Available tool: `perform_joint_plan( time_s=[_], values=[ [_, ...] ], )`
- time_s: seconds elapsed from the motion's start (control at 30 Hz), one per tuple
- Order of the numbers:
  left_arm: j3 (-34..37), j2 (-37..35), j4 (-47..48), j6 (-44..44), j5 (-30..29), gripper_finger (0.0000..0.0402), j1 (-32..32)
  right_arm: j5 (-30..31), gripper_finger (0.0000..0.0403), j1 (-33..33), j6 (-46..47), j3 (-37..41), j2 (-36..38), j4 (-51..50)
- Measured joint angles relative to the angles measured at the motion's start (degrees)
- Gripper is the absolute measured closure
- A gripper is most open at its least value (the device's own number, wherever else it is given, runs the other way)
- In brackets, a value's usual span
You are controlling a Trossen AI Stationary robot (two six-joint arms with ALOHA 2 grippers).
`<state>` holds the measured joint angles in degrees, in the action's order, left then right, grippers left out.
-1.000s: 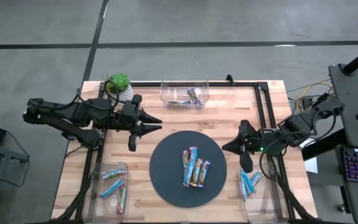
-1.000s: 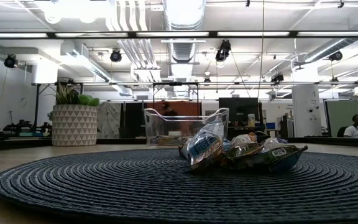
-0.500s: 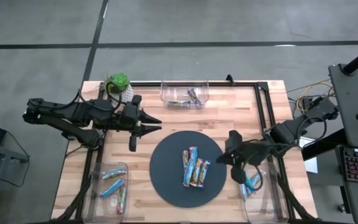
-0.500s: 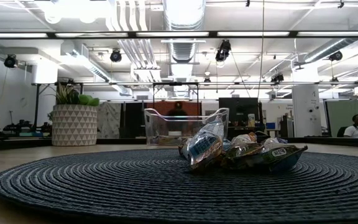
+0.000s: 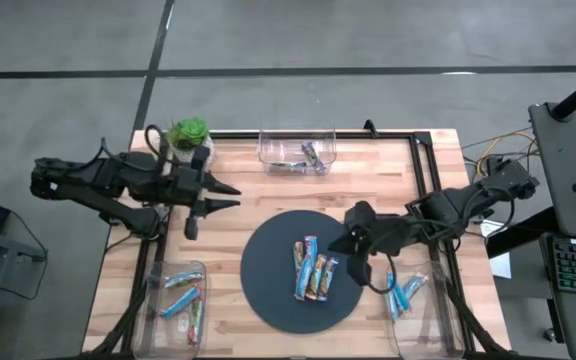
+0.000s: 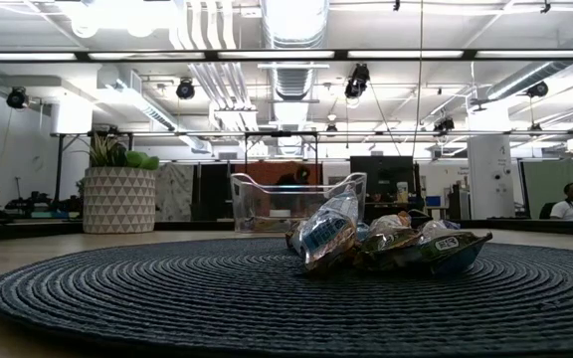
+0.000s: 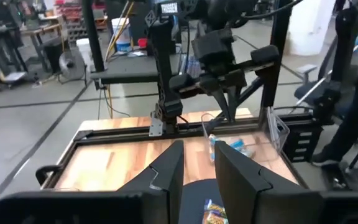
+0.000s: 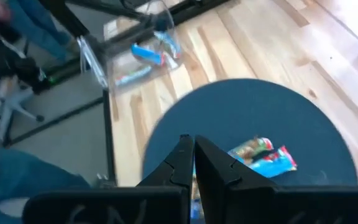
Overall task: Pick and place Granola Bars by type
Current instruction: Put the blue granola bar into the top transparent bin
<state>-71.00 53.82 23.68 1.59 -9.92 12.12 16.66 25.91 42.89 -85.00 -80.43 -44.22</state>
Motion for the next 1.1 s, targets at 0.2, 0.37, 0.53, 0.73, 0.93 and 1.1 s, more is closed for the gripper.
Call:
perform_joint_plan(
  time_s=[0.2,0.37,0.53,0.73,0.93,1.1],
  values=[
    [0.00,-3.13,2.84,0.09,7.38,0.0326,0.00,0.20,0.0394,0.00,0.83,-4.80,-4.01,-0.08],
    [0.00,-5.72,7.15,0.01,9.16,0.0326,0.04,-0.11,0.0394,0.00,0.75,-7.79,-8.50,-0.14],
    [0.00,-7.29,7.40,0.00,8.70,0.0326,0.02,-4.27,0.0394,-0.06,2.42,-10.75,-13.47,-1.69],
    [0.00,-8.08,7.39,0.08,8.33,0.0326,0.02,-10.96,0.0394,-0.32,9.82,-15.24,-19.14,-8.91],
    [0.00,-8.22,7.87,0.12,8.35,0.0326,0.04,-11.98,0.0394,-0.43,31.01,-16.13,-21.67,-13.06],
    [0.00,-8.31,9.15,0.14,8.35,0.0326,0.04,-12.19,0.0394,-0.43,48.24,-15.54,-21.84,-14.46]
  ],
)
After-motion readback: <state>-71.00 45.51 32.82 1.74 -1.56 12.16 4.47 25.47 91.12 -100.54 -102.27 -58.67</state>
